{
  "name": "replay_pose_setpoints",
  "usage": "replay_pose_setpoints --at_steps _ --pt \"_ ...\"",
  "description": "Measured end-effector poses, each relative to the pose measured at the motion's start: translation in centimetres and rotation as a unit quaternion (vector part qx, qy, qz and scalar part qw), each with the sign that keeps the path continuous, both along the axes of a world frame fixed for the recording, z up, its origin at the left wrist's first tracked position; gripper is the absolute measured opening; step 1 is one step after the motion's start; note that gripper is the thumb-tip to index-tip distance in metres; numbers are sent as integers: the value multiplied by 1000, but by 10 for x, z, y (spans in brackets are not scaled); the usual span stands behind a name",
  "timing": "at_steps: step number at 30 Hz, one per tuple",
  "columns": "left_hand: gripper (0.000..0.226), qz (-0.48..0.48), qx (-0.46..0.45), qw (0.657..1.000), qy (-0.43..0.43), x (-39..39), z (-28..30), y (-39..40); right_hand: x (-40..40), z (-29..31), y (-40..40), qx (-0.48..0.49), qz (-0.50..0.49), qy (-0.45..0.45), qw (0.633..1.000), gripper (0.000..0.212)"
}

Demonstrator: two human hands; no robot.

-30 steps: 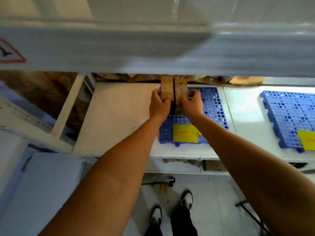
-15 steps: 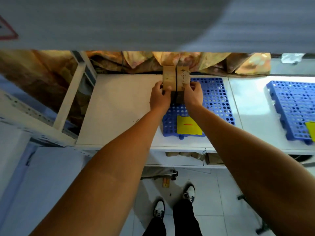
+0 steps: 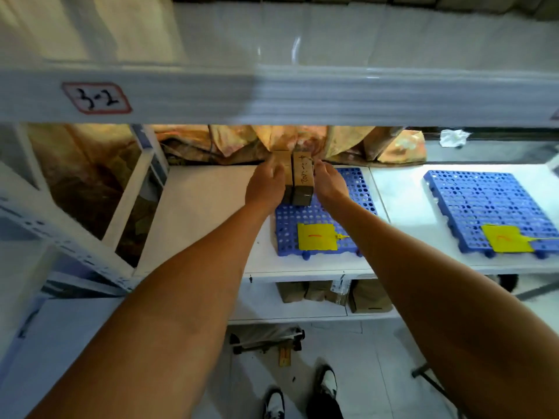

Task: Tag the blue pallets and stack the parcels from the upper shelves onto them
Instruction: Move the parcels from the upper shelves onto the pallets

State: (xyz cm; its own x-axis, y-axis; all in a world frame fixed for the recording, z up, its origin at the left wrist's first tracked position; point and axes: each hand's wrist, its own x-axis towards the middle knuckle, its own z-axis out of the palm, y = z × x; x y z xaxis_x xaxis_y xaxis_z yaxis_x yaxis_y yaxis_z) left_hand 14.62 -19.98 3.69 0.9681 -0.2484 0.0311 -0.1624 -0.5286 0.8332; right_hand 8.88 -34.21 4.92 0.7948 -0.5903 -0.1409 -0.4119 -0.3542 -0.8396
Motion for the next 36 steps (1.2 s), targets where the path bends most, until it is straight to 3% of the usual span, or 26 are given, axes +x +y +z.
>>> replay_pose_setpoints --at_steps 8,12,15,22,32,36 --pt "56 -59 47 993 -93 -59 117 22 -66 121 28 -92 99 -23 991 37" --pt "48 -79 69 985 -137 -113 171 50 -118 184 56 -104 109 -62 987 48" --pt "55 -61 62 990 -107 -155 199 73 -158 210 74 -150 158 -30 976 51" --pt "53 -23 72 981 -180 -209 274 126 -212 266 121 -200 177 -128 955 55" --pt "47 -28 0 977 -213 -154 330 151 -153 337 158 -241 189 -184 934 44" --pt "26 -25 -41 976 -212 -98 341 153 -98 345 158 -257 173 -187 932 34"
